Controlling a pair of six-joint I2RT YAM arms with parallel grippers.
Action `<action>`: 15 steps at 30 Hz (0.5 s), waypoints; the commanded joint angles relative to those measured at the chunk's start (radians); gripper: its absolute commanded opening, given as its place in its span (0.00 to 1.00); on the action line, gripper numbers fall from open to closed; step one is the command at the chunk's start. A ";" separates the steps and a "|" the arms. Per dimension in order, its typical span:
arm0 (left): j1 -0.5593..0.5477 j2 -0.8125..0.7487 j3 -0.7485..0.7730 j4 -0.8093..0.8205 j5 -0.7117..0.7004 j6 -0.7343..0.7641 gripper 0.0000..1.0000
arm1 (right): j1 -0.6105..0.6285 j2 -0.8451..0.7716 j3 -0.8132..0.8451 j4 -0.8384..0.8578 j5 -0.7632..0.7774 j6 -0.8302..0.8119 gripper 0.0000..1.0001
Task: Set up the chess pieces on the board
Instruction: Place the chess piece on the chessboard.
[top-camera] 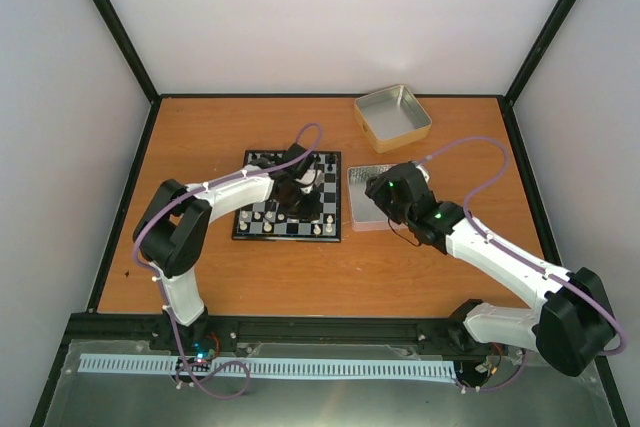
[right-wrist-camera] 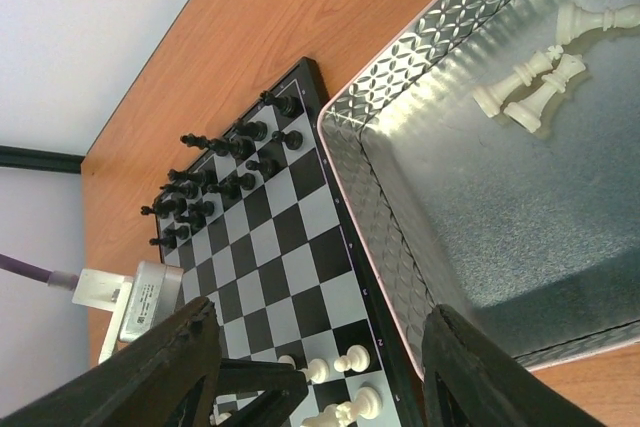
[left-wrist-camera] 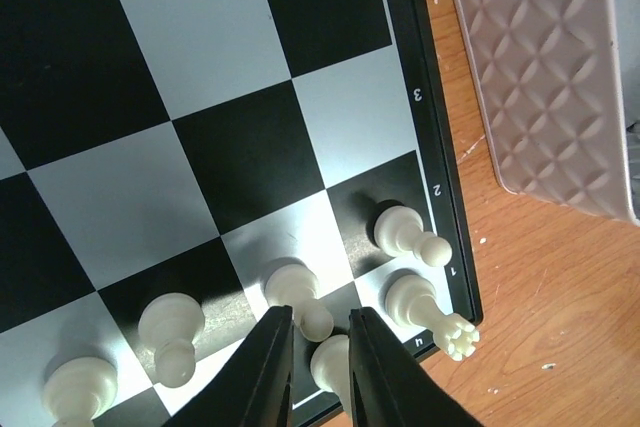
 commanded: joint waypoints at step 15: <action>-0.002 -0.145 0.073 -0.041 -0.148 0.020 0.30 | -0.124 0.112 0.117 -0.134 -0.069 -0.343 0.56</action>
